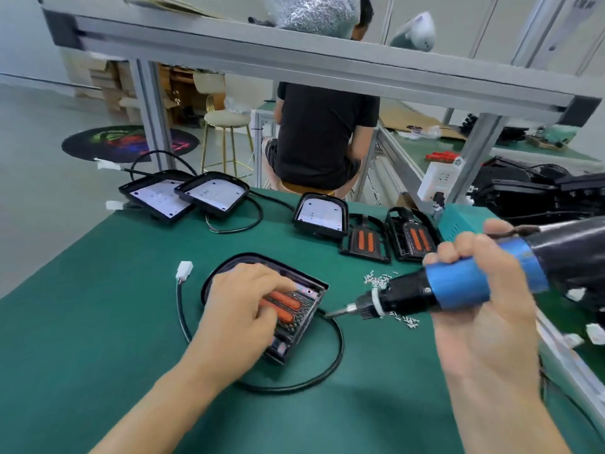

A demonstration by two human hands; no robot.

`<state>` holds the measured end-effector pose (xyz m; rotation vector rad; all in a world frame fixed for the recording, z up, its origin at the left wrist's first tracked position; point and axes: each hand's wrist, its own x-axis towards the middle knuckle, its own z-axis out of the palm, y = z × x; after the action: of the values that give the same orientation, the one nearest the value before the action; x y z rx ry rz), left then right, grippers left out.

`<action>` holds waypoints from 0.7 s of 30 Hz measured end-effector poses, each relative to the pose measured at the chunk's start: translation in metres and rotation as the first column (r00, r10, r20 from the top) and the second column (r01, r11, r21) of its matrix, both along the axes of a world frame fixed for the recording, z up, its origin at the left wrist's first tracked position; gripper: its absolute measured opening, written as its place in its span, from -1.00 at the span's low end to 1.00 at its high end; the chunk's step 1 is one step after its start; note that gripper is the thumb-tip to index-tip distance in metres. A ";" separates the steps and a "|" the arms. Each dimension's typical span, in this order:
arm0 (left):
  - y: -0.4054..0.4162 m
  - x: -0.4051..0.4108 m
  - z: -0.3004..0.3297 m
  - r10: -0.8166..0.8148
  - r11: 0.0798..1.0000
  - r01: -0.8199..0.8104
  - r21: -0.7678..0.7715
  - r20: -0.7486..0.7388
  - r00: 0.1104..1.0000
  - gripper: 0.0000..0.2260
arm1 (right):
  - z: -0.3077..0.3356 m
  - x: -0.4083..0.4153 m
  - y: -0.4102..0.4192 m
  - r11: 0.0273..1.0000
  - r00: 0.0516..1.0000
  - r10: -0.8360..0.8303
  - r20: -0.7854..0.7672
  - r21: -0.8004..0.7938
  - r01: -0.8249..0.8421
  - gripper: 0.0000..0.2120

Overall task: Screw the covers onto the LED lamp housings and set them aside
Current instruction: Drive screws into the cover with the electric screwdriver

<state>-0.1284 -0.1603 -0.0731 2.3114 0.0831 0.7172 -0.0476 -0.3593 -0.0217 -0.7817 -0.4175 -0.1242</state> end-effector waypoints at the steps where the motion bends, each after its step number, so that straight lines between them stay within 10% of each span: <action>1: 0.008 -0.007 -0.004 -0.026 0.999 0.027 0.021 -0.024 0.999 -0.59 | -0.001 -0.004 0.008 0.999 1.000 0.029 -0.005 -0.028 -0.029 -0.79; 7: 0.033 -0.022 -0.045 -0.125 0.968 0.168 0.186 -0.223 0.967 -0.45 | -0.007 -0.019 0.050 0.966 0.995 0.102 0.024 -0.242 -0.093 -0.76; 21: 0.040 -0.014 -0.055 -0.142 0.891 0.159 0.425 -0.070 0.987 -0.58 | -0.012 -0.028 0.082 0.876 0.979 0.158 0.126 -0.476 -0.080 -0.68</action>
<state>-0.1419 -0.1207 -0.1280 2.7147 -0.2632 0.6626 -0.0752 -0.2778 -0.0337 -1.2279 -0.6631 0.0347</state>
